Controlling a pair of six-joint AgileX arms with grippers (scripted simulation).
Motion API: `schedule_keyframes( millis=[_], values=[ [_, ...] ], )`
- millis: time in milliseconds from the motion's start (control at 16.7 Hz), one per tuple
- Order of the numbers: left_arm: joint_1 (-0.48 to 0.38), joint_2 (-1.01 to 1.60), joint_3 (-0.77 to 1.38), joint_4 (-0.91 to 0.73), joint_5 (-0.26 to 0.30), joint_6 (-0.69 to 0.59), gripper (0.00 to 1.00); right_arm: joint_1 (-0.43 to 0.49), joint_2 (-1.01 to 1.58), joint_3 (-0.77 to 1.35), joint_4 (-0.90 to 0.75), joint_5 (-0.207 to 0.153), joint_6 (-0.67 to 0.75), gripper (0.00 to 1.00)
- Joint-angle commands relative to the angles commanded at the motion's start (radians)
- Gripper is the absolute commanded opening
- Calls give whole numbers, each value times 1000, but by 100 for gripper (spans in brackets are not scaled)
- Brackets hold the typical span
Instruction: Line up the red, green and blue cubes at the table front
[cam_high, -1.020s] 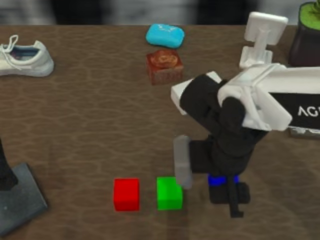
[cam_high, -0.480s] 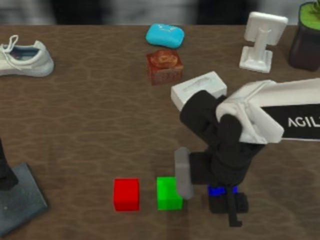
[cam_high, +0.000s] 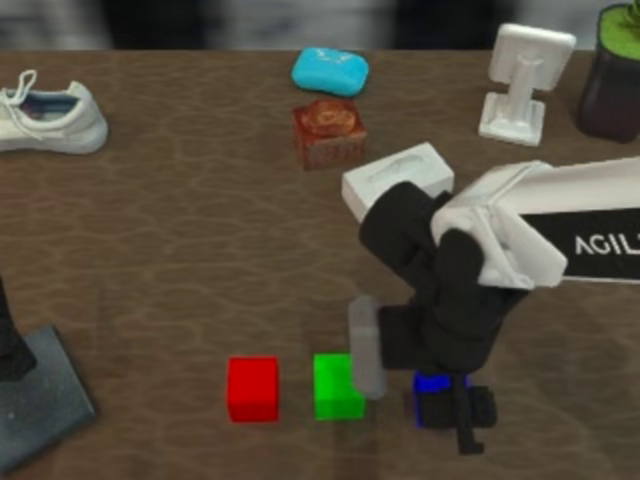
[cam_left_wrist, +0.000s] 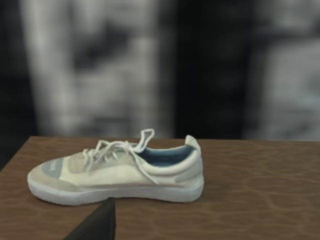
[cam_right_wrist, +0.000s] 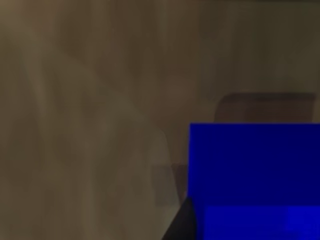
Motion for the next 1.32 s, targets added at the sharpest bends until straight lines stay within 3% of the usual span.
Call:
schedule_keyframes(
  millis=[240,300,900,1320],
  values=[
    [0,0,0,0,0,0,100,0,0,0,0,0,0,98],
    [0,0,0,0,0,0,100,0,0,0,0,0,0,100],
    [0,0,0,0,0,0,100,1,-6,14,-17,0,-2,100],
    [0,0,0,0,0,0,100,7,-105,148,-256,-1,-4,100]
  ],
)
